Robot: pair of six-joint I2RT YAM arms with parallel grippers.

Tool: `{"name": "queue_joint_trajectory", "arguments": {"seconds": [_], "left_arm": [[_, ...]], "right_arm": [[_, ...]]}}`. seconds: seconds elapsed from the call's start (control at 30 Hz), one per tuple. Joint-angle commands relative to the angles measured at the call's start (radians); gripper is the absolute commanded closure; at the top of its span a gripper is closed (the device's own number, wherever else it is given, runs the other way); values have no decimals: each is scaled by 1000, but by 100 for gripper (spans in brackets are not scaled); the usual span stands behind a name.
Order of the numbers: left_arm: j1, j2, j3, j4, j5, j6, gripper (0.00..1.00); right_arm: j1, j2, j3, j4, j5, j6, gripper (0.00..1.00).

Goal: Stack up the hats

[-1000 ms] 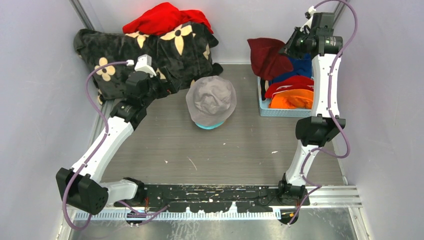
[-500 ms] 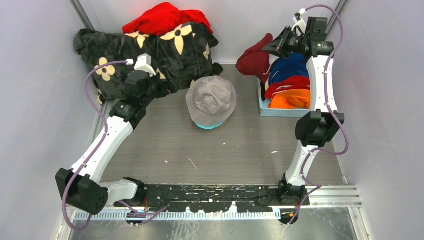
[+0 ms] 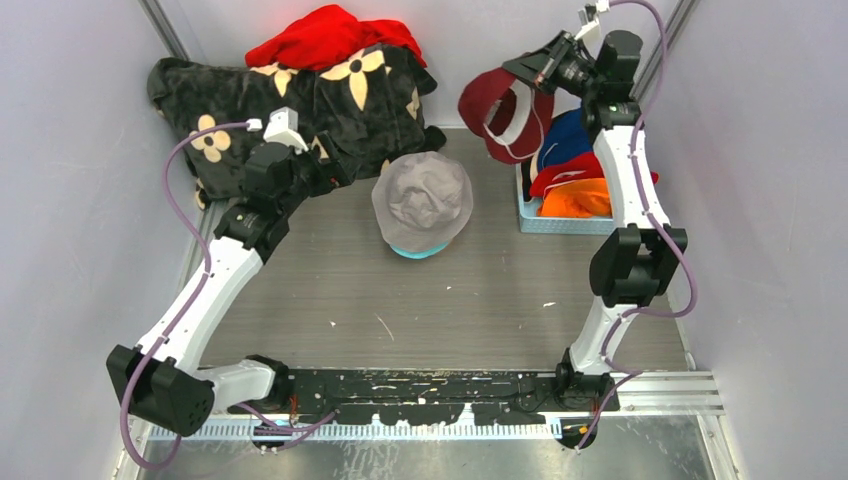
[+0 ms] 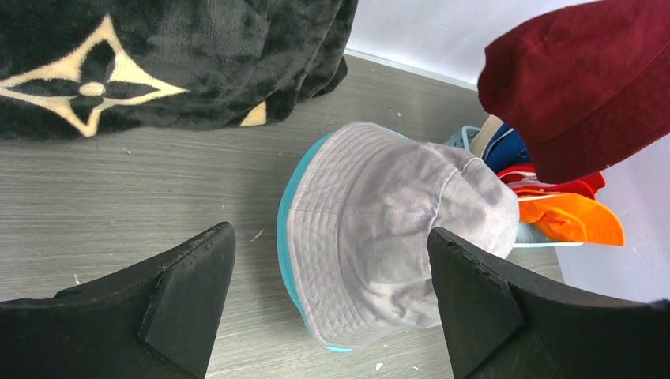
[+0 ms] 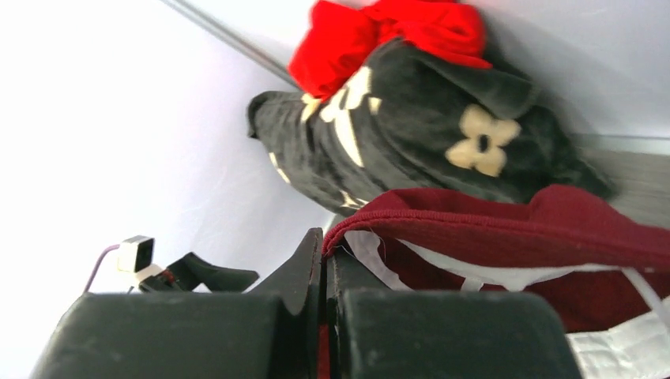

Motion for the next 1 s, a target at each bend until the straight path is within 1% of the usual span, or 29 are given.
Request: {"name": "queue_joint_trajectory", "arguments": {"seconds": [0.0, 0.2, 0.33, 0.53, 0.67, 0.77, 0.97], "left_arm": [[0, -61, -4, 37, -9, -1, 9], [0, -93, -17, 29, -26, 11, 9], [1, -115, -28, 27, -32, 18, 9], [0, -157, -33, 15, -48, 30, 9], [2, -196, -18, -9, -72, 44, 8], [3, -229, -10, -28, -86, 56, 8], [5, -277, -14, -54, -107, 73, 8]], "right_arm": [[78, -37, 21, 302, 1, 106, 99], [154, 11, 56, 435, 69, 143, 99], [211, 87, 128, 538, 71, 198, 99], [292, 207, 233, 738, 78, 287, 99], [340, 281, 300, 811, 80, 324, 99], [373, 308, 310, 867, 83, 343, 99], [443, 335, 302, 924, 69, 357, 99]]}}
